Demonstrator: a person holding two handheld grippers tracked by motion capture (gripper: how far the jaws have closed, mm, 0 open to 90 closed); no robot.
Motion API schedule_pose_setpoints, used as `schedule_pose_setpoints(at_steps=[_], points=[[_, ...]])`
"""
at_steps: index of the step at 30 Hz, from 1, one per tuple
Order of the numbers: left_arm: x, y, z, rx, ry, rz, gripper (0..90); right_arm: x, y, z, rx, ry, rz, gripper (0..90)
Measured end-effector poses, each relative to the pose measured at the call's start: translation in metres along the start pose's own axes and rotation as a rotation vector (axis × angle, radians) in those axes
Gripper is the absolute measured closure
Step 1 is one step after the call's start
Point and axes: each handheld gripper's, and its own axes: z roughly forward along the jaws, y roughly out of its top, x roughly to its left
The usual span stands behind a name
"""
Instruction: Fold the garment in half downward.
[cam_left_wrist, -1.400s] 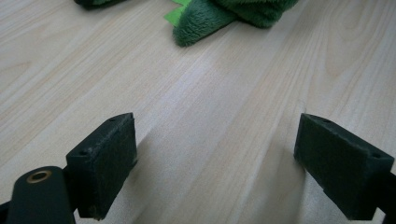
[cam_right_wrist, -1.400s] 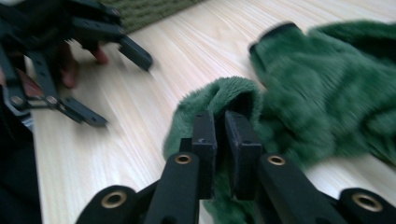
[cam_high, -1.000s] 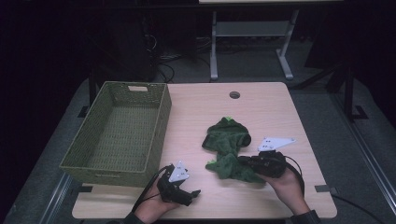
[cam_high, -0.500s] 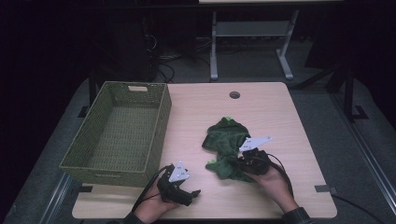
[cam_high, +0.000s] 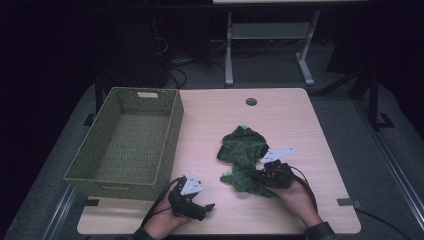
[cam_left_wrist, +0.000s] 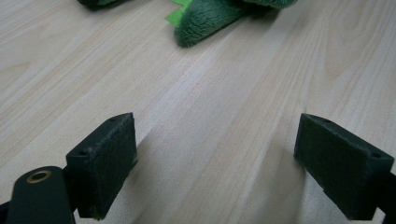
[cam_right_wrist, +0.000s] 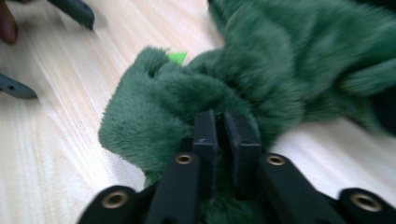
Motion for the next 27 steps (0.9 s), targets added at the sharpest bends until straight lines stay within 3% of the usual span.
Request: schedule_pose_setpoints(at_steps=[5,11,18,27], points=[[0.0,0.0,0.0,0.0,0.001,0.003,12.3,-0.009,-0.002,-0.025,-0.073,-0.015,0.037,71.8],[0.0,0.0,0.0,0.0,-0.001,0.0,12.3,-0.019,-0.016,-0.04,-0.056,-0.039,0.045,59.4],[0.0,0.0,0.0,0.0,-0.001,-0.001,12.2,-0.03,-0.036,-0.061,-0.08,-0.048,0.081,57.7],[0.0,0.0,0.0,0.0,-0.001,-0.001,12.3,-0.033,-0.069,-0.083,-0.096,-0.045,0.086,56.6]])
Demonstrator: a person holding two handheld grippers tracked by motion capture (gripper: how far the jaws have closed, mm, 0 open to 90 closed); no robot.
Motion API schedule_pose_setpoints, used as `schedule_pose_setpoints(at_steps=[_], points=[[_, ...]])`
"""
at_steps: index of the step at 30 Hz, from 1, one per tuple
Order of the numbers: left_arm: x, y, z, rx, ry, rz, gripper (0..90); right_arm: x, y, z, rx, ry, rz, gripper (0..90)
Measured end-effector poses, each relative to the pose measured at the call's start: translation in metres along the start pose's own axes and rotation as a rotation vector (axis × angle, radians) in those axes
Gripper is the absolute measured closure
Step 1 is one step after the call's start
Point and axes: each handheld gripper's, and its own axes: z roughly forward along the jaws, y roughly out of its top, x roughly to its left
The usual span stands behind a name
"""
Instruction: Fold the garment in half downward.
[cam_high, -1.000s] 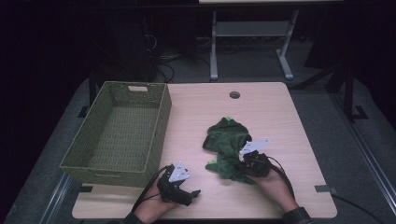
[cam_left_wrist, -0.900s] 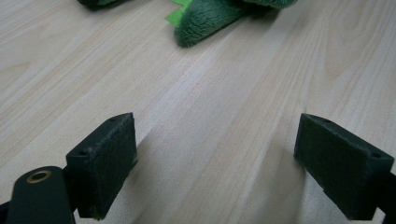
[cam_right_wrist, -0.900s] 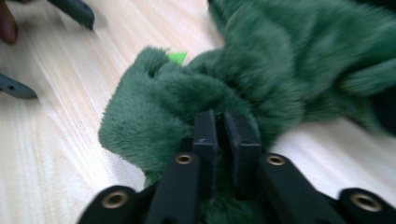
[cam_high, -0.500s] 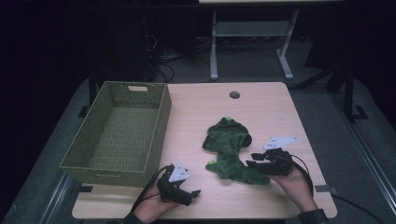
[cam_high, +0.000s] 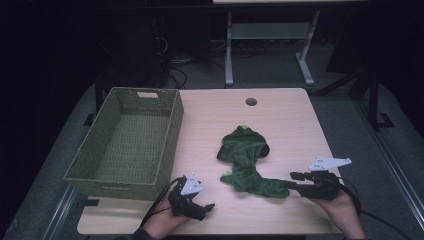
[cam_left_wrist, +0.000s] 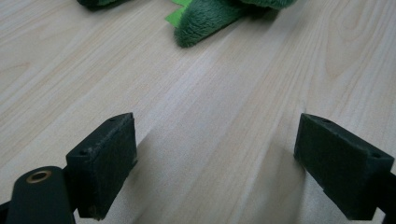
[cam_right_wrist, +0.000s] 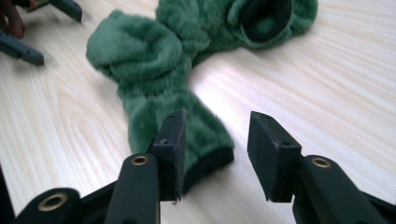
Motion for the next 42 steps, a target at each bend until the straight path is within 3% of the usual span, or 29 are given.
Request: schedule_pose_setpoints(at_steps=[7,14,21,27,31,35,42], points=[[0.0,0.0,0.0,0.0,0.0,0.002,12.3,0.0,-0.021,-0.011,0.019,0.003,-0.005,56.7],[0.0,0.0,0.0,0.001,0.0,0.002,12.3,0.007,-0.033,-0.008,0.055,0.031,-0.014,57.8],[0.0,0.0,0.0,0.001,0.001,0.003,12.3,0.013,-0.032,0.006,0.107,0.058,-0.022,60.9],[0.0,0.001,0.001,0.001,0.001,0.002,12.3,0.014,-0.03,0.013,0.11,0.075,-0.025,63.0],[0.0,0.001,0.001,0.001,0.002,0.004,12.3,0.015,-0.028,0.018,0.121,0.08,-0.038,72.8],[0.0,0.001,0.001,0.0,0.002,0.004,12.3,0.014,-0.027,0.017,0.12,0.079,-0.044,82.0],[0.0,0.001,0.001,0.001,0.001,0.003,12.3,0.012,-0.026,0.012,0.118,0.071,-0.044,83.5]])
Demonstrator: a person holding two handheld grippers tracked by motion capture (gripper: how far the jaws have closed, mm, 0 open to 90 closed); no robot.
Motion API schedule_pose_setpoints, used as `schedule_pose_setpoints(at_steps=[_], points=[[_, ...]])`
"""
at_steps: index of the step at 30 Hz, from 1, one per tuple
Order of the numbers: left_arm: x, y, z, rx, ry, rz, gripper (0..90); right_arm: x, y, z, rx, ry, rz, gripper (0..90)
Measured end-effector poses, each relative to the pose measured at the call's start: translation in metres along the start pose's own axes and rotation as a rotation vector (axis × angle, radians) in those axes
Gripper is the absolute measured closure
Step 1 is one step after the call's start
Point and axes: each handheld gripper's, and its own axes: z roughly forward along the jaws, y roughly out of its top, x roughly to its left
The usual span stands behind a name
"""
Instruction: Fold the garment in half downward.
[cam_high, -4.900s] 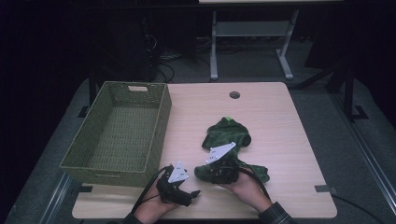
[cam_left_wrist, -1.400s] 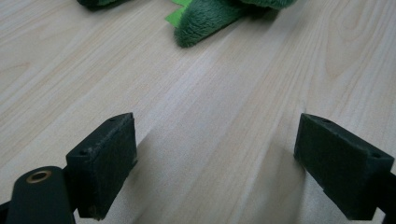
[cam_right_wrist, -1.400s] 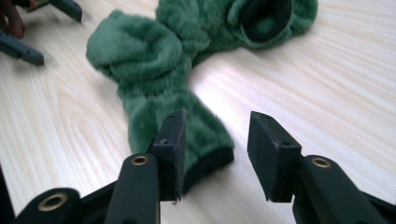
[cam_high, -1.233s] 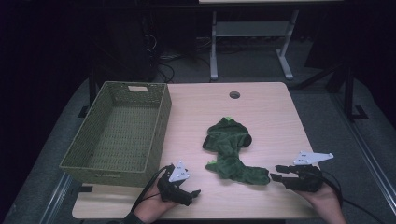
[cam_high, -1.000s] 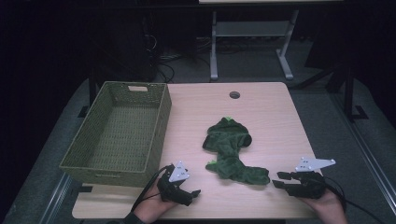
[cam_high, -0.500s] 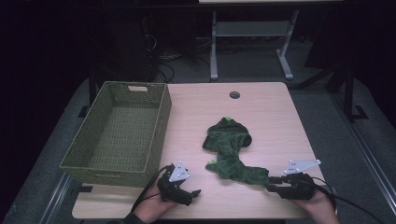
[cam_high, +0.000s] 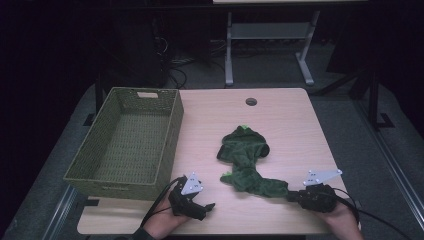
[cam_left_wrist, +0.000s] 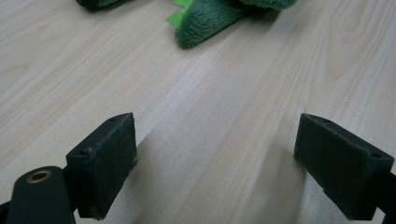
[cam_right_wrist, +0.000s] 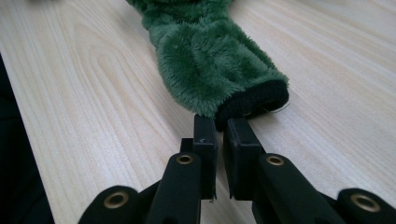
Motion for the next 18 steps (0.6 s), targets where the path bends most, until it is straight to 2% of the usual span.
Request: schedule_pose_setpoints(at_steps=[11,18], points=[[0.0,0.0,0.0,-0.001,0.0,-0.001,12.3,0.003,0.013,-0.01,-0.064,-0.016,-0.046,84.5],[0.0,0.0,0.0,0.0,0.0,-0.001,12.3,0.007,0.028,-0.008,-0.109,0.006,-0.088,84.7]])
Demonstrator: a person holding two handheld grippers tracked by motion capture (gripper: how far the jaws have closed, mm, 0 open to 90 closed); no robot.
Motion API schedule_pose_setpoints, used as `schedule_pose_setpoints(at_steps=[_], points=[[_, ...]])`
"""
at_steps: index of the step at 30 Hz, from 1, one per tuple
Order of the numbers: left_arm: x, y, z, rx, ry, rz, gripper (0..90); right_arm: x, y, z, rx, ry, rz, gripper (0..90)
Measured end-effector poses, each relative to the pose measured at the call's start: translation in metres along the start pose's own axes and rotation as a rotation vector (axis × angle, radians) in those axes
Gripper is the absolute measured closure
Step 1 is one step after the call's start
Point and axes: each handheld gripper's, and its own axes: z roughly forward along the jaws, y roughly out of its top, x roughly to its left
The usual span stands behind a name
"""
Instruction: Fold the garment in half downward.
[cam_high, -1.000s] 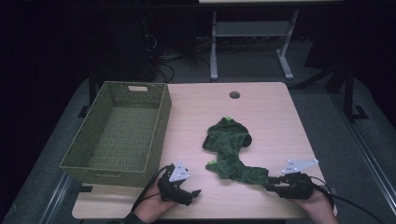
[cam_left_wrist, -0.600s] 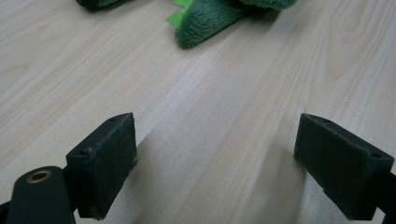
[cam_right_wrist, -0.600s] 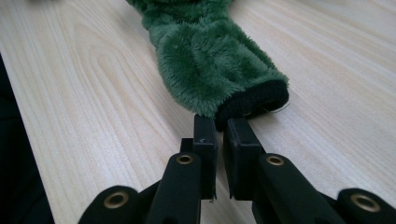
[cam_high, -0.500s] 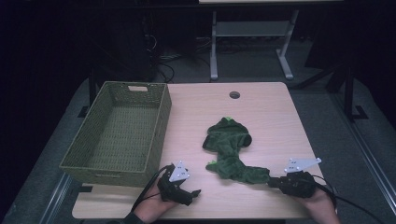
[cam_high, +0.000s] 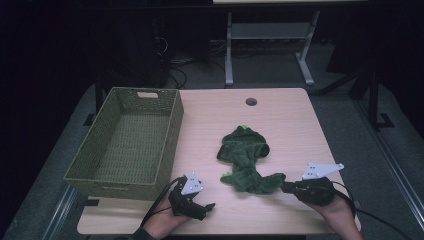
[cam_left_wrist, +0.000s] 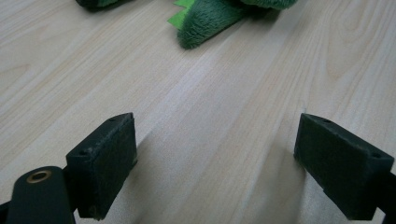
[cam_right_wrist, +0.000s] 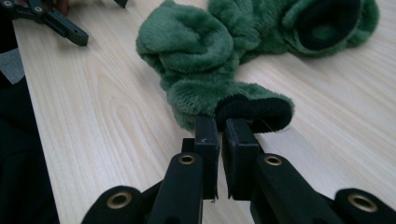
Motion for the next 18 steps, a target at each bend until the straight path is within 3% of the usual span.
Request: schedule_pose_setpoints(at_steps=[9,18], points=[[0.0,0.0,0.0,0.0,-0.001,0.0,12.3,0.009,0.023,0.005,-0.053,0.059,-0.06,84.8],[0.0,0.0,0.0,0.001,-0.002,0.001,12.3,0.017,0.049,0.016,-0.067,0.108,-0.136,84.8]])
